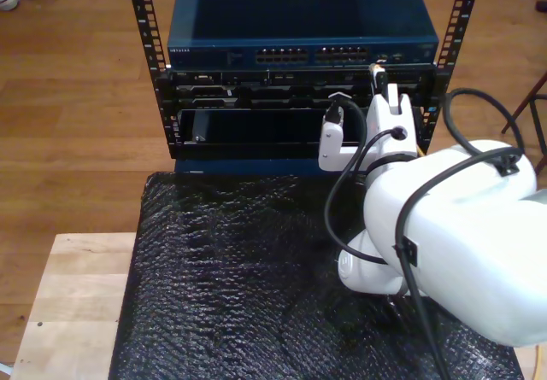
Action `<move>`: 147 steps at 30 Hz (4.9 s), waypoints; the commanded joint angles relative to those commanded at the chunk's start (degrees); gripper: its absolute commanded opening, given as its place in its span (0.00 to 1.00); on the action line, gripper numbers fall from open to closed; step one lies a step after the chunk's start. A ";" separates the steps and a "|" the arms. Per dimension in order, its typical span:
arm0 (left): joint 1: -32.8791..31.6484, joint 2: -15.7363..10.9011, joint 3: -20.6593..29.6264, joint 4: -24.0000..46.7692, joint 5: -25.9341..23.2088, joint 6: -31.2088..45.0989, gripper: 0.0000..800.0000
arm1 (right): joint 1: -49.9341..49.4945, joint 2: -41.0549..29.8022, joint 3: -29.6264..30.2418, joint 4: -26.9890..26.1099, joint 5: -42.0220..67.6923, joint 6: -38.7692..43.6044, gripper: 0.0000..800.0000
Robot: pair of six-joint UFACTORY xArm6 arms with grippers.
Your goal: Grab the cable and plug it in
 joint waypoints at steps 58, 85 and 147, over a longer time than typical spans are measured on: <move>0.00 0.00 0.00 0.00 0.00 0.00 1.00 | 0.00 8.18 -12.92 2.29 2.46 -0.18 0.00; 0.00 0.00 0.00 0.00 0.00 0.00 1.00 | -0.09 8.97 -14.24 2.20 2.90 -0.18 0.00; 0.00 0.00 0.00 0.00 0.00 0.00 1.00 | -0.18 9.05 -15.12 2.02 4.13 -0.18 0.00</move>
